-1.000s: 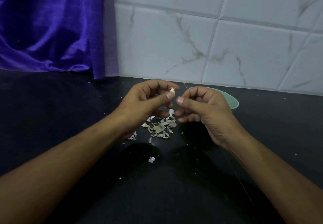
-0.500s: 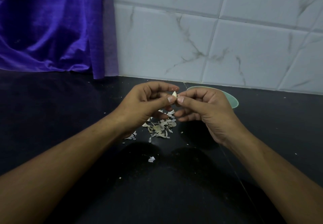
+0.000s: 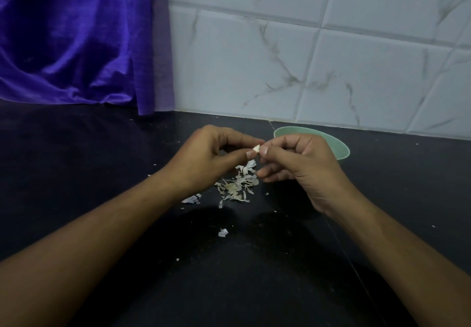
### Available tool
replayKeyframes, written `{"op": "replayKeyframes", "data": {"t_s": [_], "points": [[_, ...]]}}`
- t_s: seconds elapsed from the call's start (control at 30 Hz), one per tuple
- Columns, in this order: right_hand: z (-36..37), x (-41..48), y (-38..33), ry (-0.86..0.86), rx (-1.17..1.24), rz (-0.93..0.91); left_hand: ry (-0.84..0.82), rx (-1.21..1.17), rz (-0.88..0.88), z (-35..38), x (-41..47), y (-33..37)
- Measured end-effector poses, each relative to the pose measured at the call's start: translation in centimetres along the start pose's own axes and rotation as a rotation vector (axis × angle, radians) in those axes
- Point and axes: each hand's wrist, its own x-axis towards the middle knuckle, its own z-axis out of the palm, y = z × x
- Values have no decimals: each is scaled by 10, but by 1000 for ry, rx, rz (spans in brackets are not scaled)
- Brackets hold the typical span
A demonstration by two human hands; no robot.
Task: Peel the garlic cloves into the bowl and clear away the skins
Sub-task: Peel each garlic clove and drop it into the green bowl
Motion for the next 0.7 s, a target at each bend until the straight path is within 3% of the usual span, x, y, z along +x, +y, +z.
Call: {"op": "replayKeyframes", "data": {"t_s": [0.37, 0.57, 0.7], "points": [[2, -1, 2, -16, 56, 6, 15, 74, 6, -1, 1, 2], [0, 1, 1, -21, 19, -34, 44, -152, -63, 0, 2, 5], [-2, 1, 2, -46, 2, -37, 21, -180, -90, 0, 1, 8]]}}
